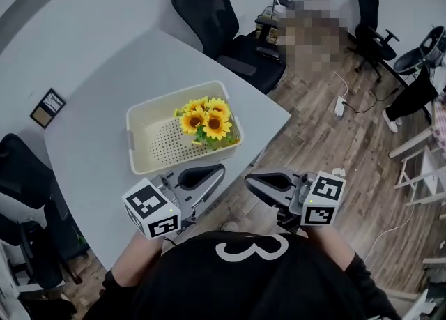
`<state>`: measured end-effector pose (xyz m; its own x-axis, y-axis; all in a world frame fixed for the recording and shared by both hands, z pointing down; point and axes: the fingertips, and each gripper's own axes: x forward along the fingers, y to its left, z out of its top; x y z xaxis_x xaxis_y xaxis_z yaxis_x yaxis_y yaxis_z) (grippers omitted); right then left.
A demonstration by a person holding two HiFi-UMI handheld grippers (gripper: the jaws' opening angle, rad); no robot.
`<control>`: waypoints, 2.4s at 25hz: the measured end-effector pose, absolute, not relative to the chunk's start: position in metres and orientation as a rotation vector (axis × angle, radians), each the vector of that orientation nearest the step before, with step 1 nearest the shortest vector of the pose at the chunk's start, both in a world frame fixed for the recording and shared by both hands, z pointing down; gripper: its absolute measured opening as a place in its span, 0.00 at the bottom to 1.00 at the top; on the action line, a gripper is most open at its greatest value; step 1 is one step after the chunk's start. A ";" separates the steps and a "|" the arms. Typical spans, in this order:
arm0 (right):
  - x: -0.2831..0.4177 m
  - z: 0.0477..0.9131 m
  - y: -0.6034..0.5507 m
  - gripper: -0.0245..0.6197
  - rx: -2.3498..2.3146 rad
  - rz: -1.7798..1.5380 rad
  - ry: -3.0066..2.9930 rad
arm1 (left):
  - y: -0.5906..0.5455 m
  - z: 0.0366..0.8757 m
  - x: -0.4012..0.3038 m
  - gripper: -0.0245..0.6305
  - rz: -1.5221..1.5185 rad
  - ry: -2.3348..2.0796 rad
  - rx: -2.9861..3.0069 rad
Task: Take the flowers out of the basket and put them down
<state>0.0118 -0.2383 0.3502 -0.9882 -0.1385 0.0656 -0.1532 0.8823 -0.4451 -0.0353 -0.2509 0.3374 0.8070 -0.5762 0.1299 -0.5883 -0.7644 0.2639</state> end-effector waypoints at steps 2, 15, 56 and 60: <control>0.010 0.355 -0.246 0.05 0.246 0.729 -3.007 | -0.266 0.334 -0.047 0.05 0.092 -0.899 2.717; 0.011 0.372 -0.263 0.05 0.322 0.753 -2.965 | -0.310 0.335 -0.095 0.06 0.471 -0.871 2.929; 0.044 0.397 -0.285 0.05 0.546 0.856 -2.883 | -0.370 0.539 -0.141 0.23 1.961 -0.406 2.735; 0.046 0.400 -0.286 0.05 0.556 0.870 -2.878 | -0.376 0.540 -0.137 0.23 1.975 -0.442 2.757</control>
<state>0.0465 -0.2864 0.3999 -0.9304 -0.3178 0.1824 -0.3656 0.7722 -0.5197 -0.1368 -0.3758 0.5402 0.3133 -0.3628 0.8776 -0.0457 -0.9288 -0.3677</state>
